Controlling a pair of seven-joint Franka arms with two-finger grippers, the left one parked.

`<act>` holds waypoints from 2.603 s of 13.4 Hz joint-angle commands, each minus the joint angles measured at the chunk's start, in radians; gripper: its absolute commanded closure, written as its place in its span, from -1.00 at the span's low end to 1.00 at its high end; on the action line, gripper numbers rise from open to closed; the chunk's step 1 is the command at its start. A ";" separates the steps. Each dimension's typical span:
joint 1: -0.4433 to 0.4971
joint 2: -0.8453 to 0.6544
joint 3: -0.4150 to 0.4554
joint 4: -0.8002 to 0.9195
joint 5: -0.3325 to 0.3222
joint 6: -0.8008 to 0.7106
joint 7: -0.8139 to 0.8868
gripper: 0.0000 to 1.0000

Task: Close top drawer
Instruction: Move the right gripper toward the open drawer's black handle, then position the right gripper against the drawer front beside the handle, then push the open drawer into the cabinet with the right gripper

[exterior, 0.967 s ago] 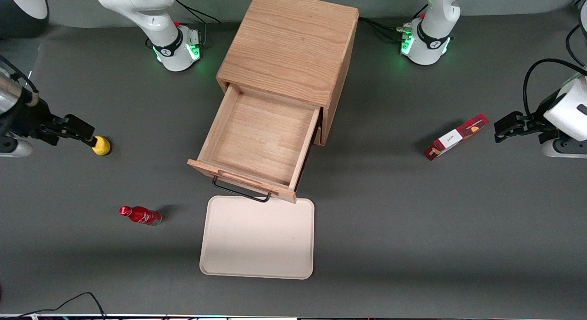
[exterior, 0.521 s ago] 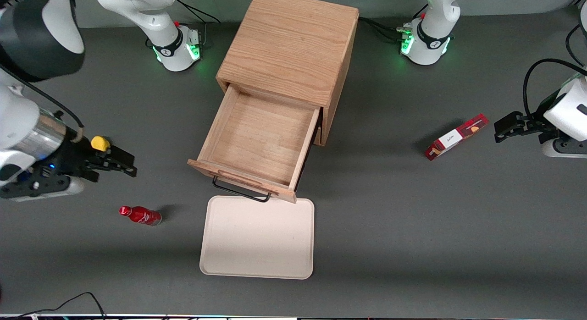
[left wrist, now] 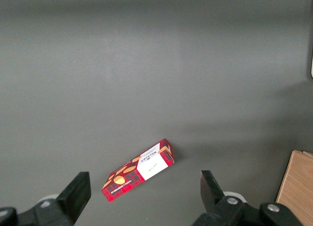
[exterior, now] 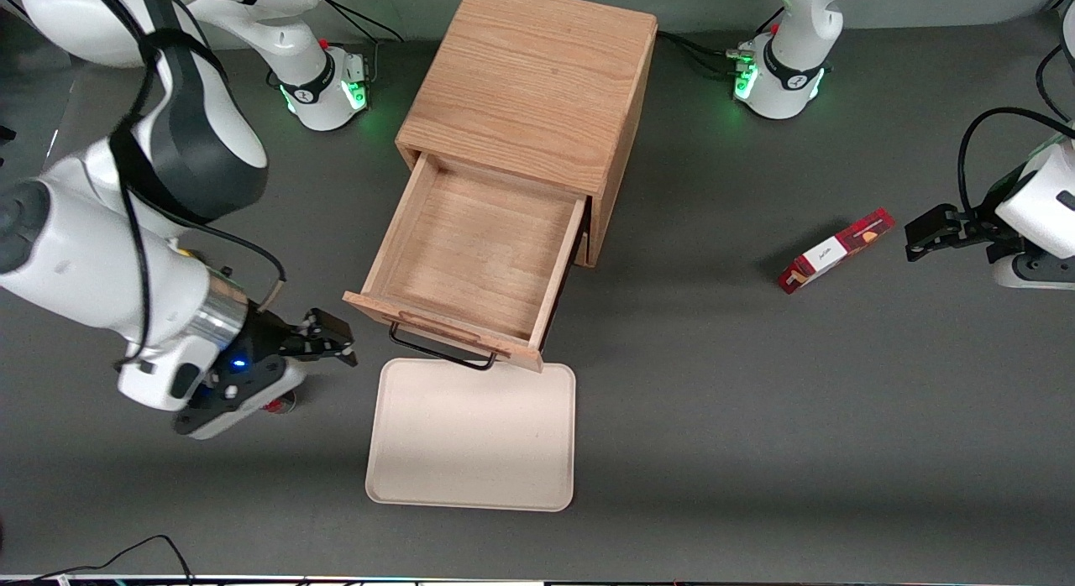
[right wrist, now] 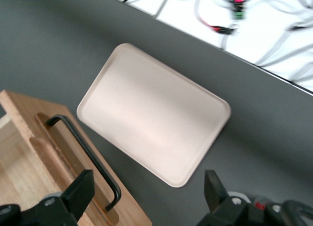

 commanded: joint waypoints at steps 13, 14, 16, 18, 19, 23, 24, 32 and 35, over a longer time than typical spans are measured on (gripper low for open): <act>0.010 0.198 0.081 0.105 0.015 -0.157 -0.338 -1.00; 0.022 0.203 0.081 0.103 0.014 -0.154 -0.337 -1.00; 0.024 0.211 0.081 0.103 0.015 -0.146 -0.334 -1.00; 0.024 0.212 0.081 0.091 0.014 -0.123 -0.331 -1.00; 0.024 0.212 0.079 0.072 0.015 -0.105 -0.331 -1.00; 0.025 0.212 0.079 0.049 0.015 -0.093 -0.329 -1.00; 0.025 0.214 0.081 0.040 0.015 -0.090 -0.312 -1.00; 0.027 0.174 0.090 -0.038 0.015 -0.059 -0.260 -1.00; 0.027 0.102 0.090 -0.151 0.017 -0.001 -0.257 -1.00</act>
